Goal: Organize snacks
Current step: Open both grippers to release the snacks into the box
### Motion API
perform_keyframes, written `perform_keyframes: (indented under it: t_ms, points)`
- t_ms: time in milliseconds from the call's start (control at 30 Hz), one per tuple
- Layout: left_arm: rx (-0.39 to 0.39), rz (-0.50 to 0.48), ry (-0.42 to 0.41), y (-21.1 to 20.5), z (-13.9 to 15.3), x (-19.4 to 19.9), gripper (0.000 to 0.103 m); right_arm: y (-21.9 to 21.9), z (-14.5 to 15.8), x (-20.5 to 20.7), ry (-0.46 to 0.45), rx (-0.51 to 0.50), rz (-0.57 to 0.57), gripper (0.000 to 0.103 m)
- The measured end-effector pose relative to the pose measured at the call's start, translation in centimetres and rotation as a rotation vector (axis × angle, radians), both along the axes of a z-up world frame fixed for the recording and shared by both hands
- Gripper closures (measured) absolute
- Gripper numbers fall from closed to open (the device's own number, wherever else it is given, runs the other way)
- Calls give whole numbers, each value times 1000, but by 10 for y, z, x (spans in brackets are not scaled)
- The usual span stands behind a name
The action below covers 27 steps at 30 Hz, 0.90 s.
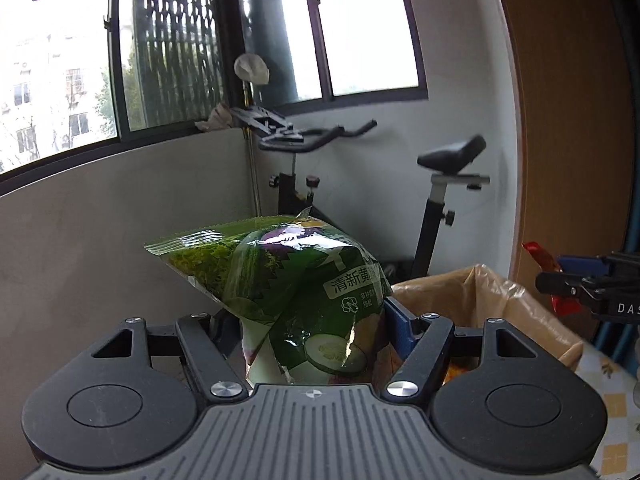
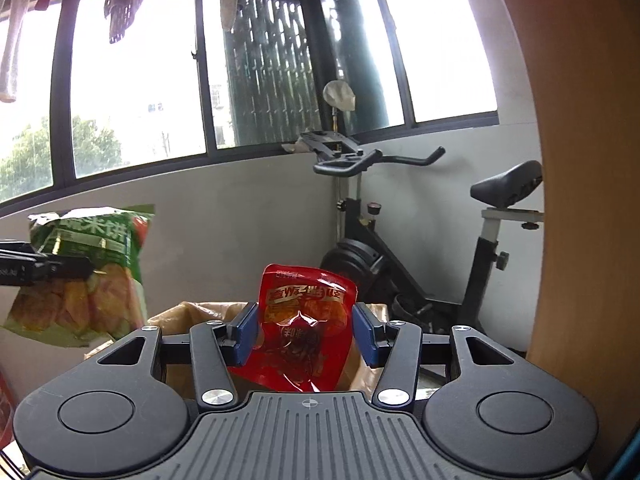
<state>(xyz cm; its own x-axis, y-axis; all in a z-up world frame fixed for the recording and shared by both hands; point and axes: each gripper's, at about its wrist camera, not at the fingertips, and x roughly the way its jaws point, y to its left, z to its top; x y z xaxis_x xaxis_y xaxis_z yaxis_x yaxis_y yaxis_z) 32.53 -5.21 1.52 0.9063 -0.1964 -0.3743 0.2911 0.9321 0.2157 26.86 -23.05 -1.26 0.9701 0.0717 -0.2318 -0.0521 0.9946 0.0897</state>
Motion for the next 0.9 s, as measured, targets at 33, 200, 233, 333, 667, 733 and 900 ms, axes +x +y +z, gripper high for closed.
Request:
perform_keyframes:
  t_ms: [33,200,233,333,667,733,900]
  points:
    - [35,-4,16,-9,-3,10,30,4,-1,10,17,0,0,56]
    - [222,-24,92,-39,-31,54,30,25,-14,45,112,-36,-25,56]
    - [254,-30,124,-44,-38,64,30,28,-17,49,127,-39,-30,56]
    - [333,-65,190,-56,-58,79,29,35,-27,58,171,-58,-41,56]
    - [288,-89,282,-34,-70,88,20,35,-41,59,236,-54,-85,51]
    - [220,-76,278,-22,-63,81,20,33,-39,56,226,-59,-85,51]
    - [96,-46,235,-1,-44,72,22,33,-36,45,209,-51,-80,51]
